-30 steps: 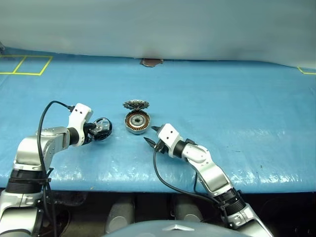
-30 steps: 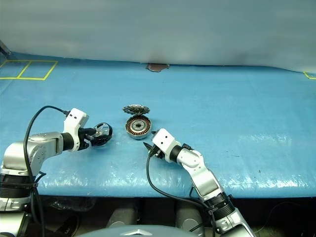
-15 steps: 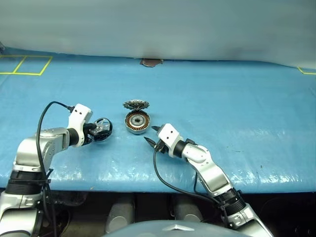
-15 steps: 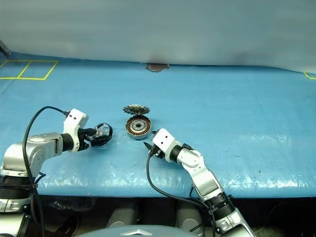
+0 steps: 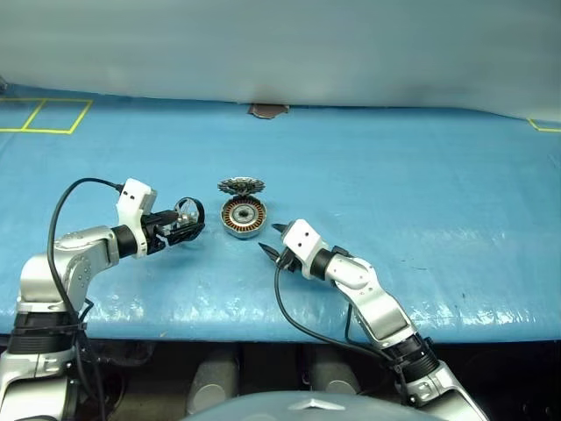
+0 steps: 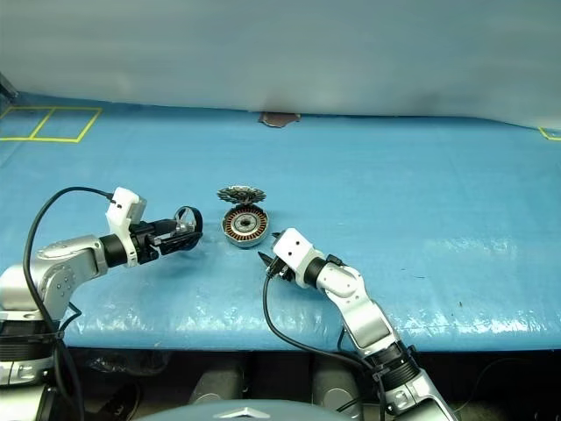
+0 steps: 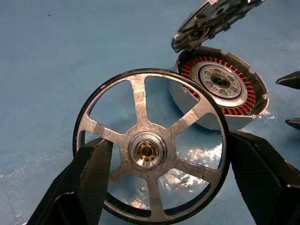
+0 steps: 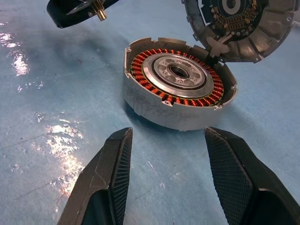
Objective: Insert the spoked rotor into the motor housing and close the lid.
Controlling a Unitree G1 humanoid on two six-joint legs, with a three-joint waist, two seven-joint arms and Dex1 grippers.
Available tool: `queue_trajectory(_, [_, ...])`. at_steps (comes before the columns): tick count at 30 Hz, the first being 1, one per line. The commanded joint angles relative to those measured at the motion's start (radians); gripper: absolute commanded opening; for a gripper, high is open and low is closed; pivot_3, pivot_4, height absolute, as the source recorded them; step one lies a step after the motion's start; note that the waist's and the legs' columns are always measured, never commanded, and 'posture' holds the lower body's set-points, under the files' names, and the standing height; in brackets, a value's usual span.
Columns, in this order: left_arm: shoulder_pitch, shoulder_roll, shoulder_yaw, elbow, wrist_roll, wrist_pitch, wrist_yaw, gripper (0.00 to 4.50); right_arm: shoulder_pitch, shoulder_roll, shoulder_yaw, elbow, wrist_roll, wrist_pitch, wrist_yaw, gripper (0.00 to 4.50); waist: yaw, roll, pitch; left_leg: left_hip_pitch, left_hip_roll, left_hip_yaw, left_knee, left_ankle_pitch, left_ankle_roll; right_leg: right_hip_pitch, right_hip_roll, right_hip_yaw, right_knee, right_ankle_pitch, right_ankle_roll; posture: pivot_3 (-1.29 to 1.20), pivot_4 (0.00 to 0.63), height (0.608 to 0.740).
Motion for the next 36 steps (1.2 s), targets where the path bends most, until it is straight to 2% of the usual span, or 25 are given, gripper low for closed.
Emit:
queue_trajectory(1, [-0.004,0.003,0.032,-0.024,-0.026,-0.001,-0.006,3.70,-0.010,0.009,-0.007,-0.024,0.001,-0.017,-0.009,2.58,0.000,0.000,0.000,0.000,0.000,0.000,0.000,0.000,0.000,0.000,0.000,0.000,0.000,0.000,0.000,0.00,0.150,0.740])
queue_trajectory(8, [-0.021,0.043,-0.009,0.008,0.019,-0.007,0.008,3.70,-0.006,0.014,-0.007,-0.021,-0.001,-0.022,-0.021,2.58,0.000,0.000,0.000,0.000,0.000,0.000,0.000,0.000,0.000,0.000,0.000,0.000,0.000,0.000,0.000,0.00,0.150,0.740])
queue_trajectory(11, [-0.017,0.058,-0.028,0.016,0.052,-0.018,0.008,4.49,-0.004,0.013,-0.007,-0.020,0.000,-0.024,-0.023,2.58,0.000,0.000,0.000,0.000,0.000,0.000,0.000,0.000,0.000,0.000,0.000,0.000,0.000,0.000,0.000,0.00,0.150,0.740])
queue_trajectory(21, [-0.005,0.019,0.042,-0.016,-0.022,0.004,-0.004,4.49,-0.011,0.012,0.001,-0.010,-0.004,-0.026,-0.018,2.58,0.000,0.000,0.000,0.000,0.000,0.000,0.000,0.000,0.000,0.000,0.000,0.000,0.000,0.000,0.000,0.00,0.150,0.740])
queue_trajectory(30, [-0.043,0.018,0.044,0.026,0.002,0.017,0.052,4.49,-0.014,0.012,0.003,-0.004,-0.006,-0.032,-0.020,2.58,0.000,0.000,0.000,0.000,0.000,0.000,0.000,0.000,0.000,0.000,0.000,0.000,0.000,0.000,0.000,0.00,0.150,0.740])
queue_trajectory(33, [-0.059,0.017,0.034,0.032,-0.004,0.022,0.046,3.89,-0.016,0.013,0.003,-0.003,-0.007,-0.033,-0.020,2.58,0.000,0.000,0.000,0.000,0.000,0.000,0.000,0.000,0.000,0.000,0.000,0.000,0.000,0.000,0.000,0.00,0.150,0.740])
queue_trajectory(36, [-0.069,0.018,0.018,0.037,0.005,0.018,0.046,2.88,-0.017,0.014,0.003,-0.001,-0.007,-0.034,-0.022,2.58,-0.001,0.000,0.000,0.000,0.000,0.000,0.000,0.000,0.000,0.000,0.000,0.000,0.000,0.000,0.000,0.00,0.150,0.740])
